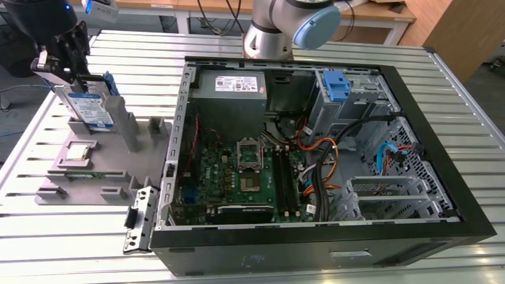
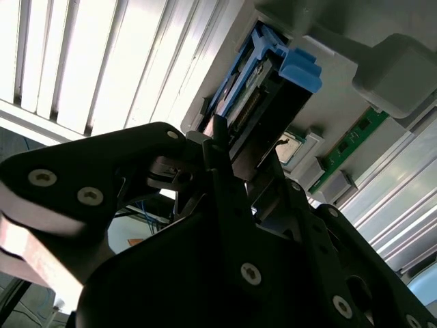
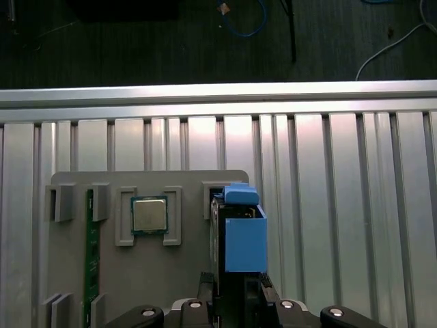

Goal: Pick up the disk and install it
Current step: 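Pick up the disk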

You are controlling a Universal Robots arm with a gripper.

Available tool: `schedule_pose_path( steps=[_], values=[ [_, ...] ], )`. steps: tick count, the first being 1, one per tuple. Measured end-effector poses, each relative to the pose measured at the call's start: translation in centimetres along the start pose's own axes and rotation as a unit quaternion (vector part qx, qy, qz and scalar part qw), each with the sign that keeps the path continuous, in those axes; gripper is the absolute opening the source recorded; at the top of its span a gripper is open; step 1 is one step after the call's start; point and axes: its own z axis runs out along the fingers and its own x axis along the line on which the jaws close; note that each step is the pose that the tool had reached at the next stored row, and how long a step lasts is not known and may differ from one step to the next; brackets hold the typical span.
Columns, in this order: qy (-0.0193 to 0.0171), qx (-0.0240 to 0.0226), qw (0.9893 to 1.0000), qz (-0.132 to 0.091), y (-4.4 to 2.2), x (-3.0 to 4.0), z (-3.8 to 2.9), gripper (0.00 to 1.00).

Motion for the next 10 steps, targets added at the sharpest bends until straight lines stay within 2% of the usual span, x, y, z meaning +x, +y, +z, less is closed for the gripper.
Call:
schedule_pose_path(
  steps=[10],
  values=[
    [-0.0001, 0.0001, 1.0, 0.0, 0.02, -0.02, -0.3, 0.35]
  ],
)
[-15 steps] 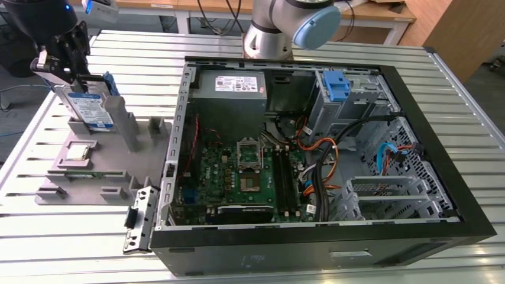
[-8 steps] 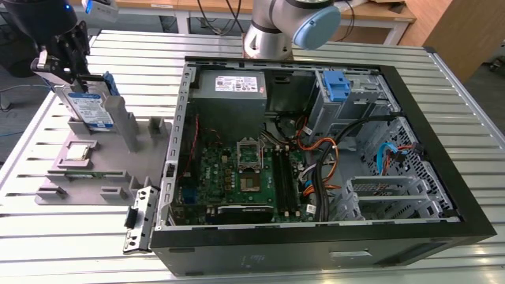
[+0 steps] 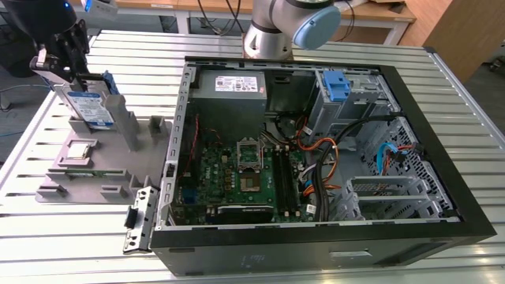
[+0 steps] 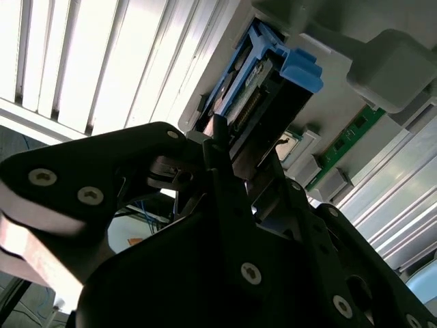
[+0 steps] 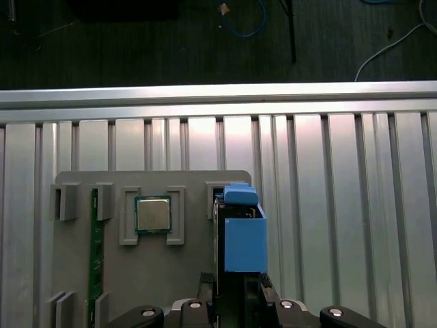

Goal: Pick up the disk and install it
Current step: 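Pick up the disk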

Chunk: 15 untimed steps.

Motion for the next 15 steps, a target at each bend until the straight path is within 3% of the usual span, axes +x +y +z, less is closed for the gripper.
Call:
schedule_pose_path(
  steps=[6, 9, 15],
  values=[
    [0.0005, 0.0, 1.0, 0.0, 0.0, 0.0, -0.03, 0.35],
    [0.007, 0.0003, 1.0, 0.0, 0.0, 0.0, -0.03, 0.35],
    [0.0078, 0.0004, 1.0, 0.0, 0.0, 0.0, -0.02, 0.35]
  ],
)
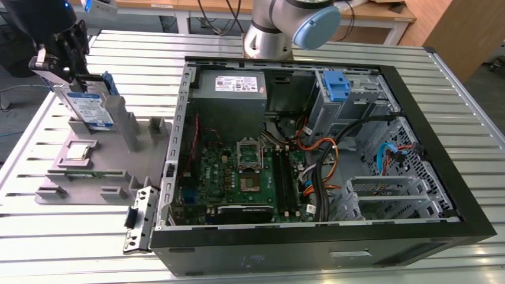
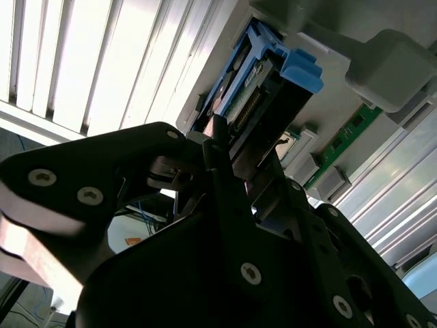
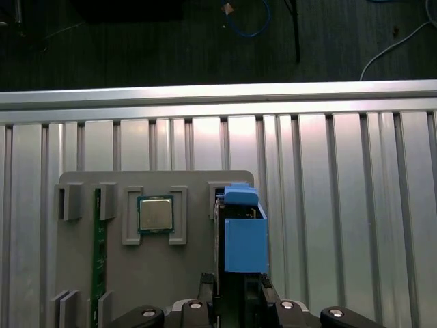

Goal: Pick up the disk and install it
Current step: 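Pick up the disk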

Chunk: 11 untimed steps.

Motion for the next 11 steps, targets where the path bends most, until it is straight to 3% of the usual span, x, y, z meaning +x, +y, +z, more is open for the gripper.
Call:
schedule_pose_path(
  steps=[11],
  values=[
    [-0.0025, -0.0001, 1.0, 0.0, 0.0, 0.0, 0.0, 0.35]
  ],
)
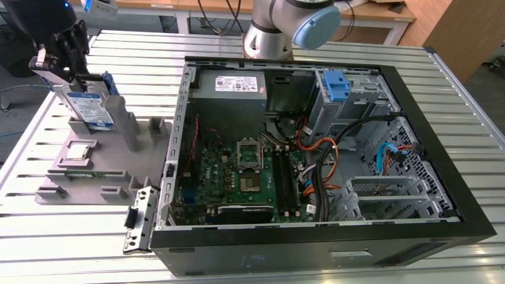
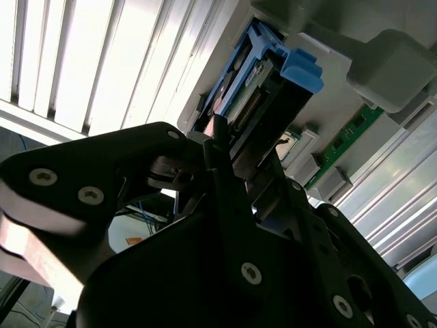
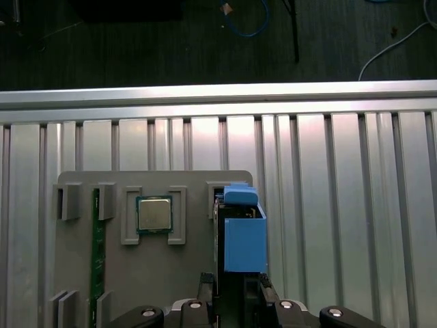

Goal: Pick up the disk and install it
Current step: 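Pick up the disk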

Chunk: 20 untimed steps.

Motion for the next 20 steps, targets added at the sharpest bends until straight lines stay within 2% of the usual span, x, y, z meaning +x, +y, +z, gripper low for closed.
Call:
schedule_pose_path(
  steps=[8, 12, 20],
  values=[
    [0.0, 0.0, 1.0, 0.0, 0.03, -0.02, -0.56, 0.35],
    [0.0, 0.0, 1.0, 0.0, 0.08, -0.05, -1.28, 0.35],
    [0.0, 0.0, 1.0, 0.0, 0.19, -0.12, -3.16, 0.35]
  ],
)
